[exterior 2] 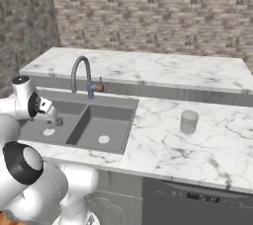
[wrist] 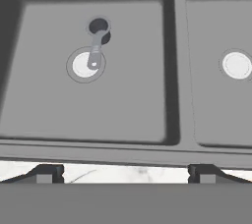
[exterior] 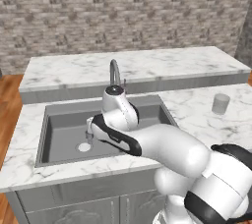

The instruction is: Move any existing items from the left basin to the right basin for drying. Then move the glass cup from the counter to the left basin of the sink for washing.

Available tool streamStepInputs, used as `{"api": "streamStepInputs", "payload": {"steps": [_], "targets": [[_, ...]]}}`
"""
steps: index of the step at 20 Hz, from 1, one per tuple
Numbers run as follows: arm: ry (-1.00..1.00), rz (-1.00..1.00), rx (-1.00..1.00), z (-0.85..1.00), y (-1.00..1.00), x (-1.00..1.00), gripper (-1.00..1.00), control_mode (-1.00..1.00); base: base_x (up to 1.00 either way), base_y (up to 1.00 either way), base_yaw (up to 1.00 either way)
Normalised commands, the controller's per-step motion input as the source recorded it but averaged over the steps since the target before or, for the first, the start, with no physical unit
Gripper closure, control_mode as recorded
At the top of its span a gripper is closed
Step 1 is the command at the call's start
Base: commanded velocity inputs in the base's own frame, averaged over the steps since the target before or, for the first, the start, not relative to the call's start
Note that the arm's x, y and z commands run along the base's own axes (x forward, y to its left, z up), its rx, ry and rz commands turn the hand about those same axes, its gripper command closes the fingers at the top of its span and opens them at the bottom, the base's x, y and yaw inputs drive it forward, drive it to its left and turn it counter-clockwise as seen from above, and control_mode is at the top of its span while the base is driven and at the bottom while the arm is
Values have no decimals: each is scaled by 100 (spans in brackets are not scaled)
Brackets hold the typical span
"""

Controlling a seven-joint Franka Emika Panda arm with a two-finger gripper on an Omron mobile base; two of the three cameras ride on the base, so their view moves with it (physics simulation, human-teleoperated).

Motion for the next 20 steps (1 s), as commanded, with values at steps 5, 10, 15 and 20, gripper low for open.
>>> {"api": "streamStepInputs", "payload": {"steps": [5,10,15,20], "targets": [[1,0,0,-21,14,23,-100,-100,0,0,0],[0,0,0,-18,13,20,-100,-100,0,0,0],[0,0,0,-16,14,28,-100,-100,0,0,0],[0,0,0,-12,17,30,-100,-100,0,0,0]]}}
